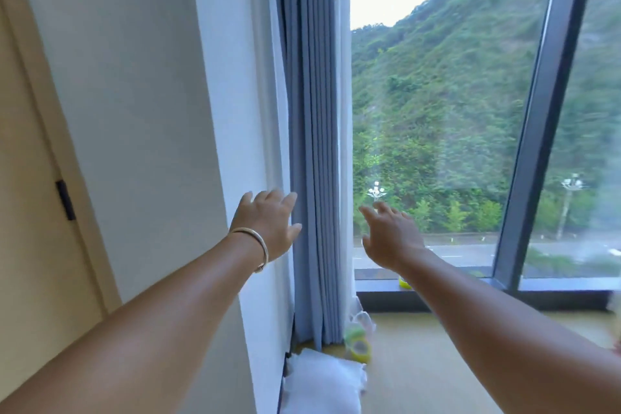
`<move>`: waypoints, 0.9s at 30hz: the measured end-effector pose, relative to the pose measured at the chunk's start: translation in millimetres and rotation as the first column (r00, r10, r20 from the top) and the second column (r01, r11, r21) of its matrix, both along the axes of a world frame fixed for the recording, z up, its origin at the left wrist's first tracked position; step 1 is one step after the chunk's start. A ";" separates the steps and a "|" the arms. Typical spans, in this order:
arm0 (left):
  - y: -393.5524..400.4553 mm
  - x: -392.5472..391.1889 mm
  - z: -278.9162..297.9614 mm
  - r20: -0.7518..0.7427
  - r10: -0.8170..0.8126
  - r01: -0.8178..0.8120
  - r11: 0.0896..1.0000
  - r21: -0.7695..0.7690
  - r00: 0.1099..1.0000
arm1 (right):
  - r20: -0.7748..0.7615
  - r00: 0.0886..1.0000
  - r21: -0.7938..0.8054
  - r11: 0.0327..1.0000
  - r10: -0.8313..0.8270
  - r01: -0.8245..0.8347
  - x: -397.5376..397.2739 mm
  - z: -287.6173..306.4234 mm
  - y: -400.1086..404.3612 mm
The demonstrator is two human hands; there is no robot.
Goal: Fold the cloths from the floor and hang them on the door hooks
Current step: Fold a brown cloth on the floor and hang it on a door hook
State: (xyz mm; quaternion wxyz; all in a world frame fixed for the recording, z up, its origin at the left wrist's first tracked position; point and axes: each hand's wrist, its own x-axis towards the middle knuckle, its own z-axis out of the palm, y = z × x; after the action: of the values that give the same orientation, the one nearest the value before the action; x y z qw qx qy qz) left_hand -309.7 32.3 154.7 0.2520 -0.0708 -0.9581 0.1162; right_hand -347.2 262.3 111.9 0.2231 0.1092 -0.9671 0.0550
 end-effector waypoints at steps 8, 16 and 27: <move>196.6 -79.4 -7.7 0.039 -0.320 0.320 0.947 0.014 0.947 | 0.037 0.953 -0.020 0.953 -0.300 0.301 7.5 -7.6 193.2; 403.7 -90.1 -36.2 0.084 -0.669 0.670 0.742 0.019 0.738 | 0.081 0.741 0.000 0.743 -0.667 0.669 84.3 -23.0 364.5; 643.2 -51.2 -63.2 0.120 -0.931 0.936 0.350 0.031 0.344 | 0.157 0.290 0.029 0.298 -0.944 0.954 204.6 -48.2 518.0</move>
State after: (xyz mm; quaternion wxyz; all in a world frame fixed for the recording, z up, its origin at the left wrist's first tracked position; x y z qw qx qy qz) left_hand -360.9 675.5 91.6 0.2154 -0.6161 -0.7569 -0.0321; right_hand -142.6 780.3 63.8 0.1457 -0.4960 -0.8548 -0.0457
